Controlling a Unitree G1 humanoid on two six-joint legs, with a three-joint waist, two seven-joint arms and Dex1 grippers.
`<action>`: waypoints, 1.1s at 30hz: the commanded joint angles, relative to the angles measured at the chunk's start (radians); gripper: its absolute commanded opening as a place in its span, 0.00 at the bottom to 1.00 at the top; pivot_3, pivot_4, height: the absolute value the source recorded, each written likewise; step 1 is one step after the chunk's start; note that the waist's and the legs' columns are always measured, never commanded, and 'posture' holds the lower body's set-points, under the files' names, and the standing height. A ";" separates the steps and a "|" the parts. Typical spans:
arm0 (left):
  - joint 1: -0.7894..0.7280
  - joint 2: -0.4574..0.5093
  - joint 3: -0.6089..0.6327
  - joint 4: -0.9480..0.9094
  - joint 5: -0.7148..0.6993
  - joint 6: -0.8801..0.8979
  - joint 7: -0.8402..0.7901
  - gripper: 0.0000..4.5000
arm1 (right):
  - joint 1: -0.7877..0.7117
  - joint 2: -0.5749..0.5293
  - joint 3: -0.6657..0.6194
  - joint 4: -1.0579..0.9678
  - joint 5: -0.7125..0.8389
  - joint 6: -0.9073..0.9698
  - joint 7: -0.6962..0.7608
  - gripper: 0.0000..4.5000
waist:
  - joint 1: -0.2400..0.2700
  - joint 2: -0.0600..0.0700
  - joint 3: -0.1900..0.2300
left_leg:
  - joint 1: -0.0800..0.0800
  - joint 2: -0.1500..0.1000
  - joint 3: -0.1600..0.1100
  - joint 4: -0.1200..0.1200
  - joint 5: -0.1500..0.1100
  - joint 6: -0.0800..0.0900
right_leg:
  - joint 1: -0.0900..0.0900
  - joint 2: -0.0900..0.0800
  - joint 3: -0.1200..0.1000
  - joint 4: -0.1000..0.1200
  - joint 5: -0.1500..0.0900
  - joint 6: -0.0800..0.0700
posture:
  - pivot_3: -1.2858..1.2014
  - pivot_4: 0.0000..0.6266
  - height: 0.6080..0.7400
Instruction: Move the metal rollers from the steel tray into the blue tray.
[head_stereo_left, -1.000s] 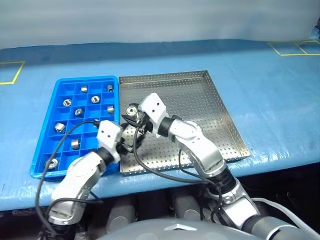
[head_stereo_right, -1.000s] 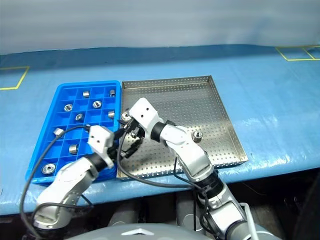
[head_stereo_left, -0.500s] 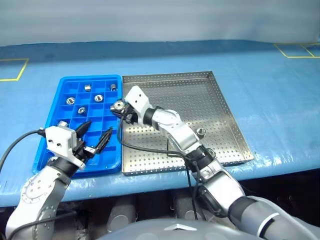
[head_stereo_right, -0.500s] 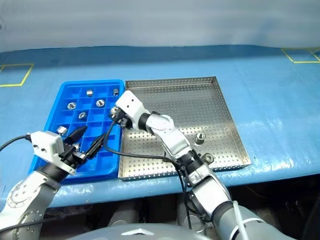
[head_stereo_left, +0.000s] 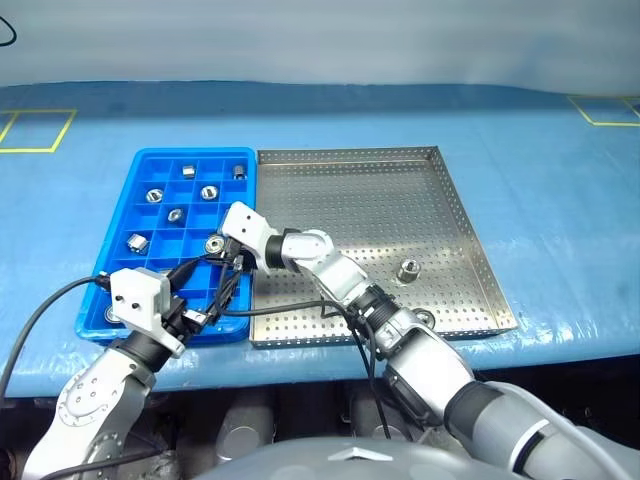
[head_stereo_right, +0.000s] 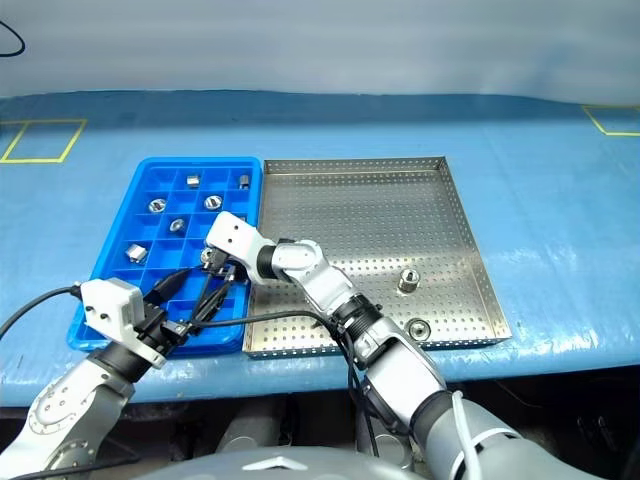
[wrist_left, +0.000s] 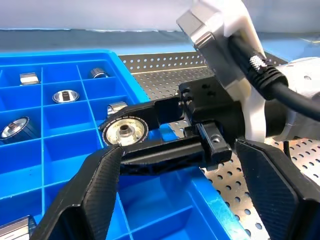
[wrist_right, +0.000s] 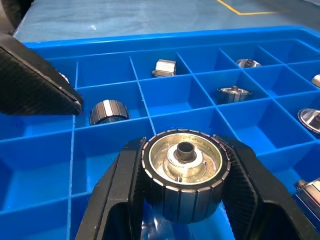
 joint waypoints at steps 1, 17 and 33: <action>0.001 0.003 -0.015 -0.049 0.004 -0.022 0.008 0.88 | -0.087 0.130 -0.019 0.056 -0.004 -0.052 -0.002 0.38 | 0.001 0.000 0.000 | 0.000 0.000 0.000 0.000 0.000 0.000 | 0.000 0.000 0.000 0.000 0.000 0.000 | 0.57 0.24 1.00; 0.034 -0.035 0.049 -0.079 -0.045 -0.065 0.058 0.88 | -0.236 0.207 -0.066 0.192 0.019 -0.157 0.002 0.38 | 0.012 0.001 0.000 | 0.000 0.000 -0.004 -0.001 0.001 -0.002 | 0.001 0.001 -0.004 0.000 0.000 0.000 | 0.60 0.24 1.00; 0.175 -0.120 -0.082 -0.140 0.031 -0.139 0.110 0.88 | -0.310 0.236 -0.056 0.266 0.021 -0.183 0.055 0.38 | 0.069 0.002 0.002 | 0.000 0.000 -0.018 -0.002 0.003 -0.006 | 0.007 0.000 -0.019 -0.001 -0.007 -0.011 | 0.65 0.24 1.00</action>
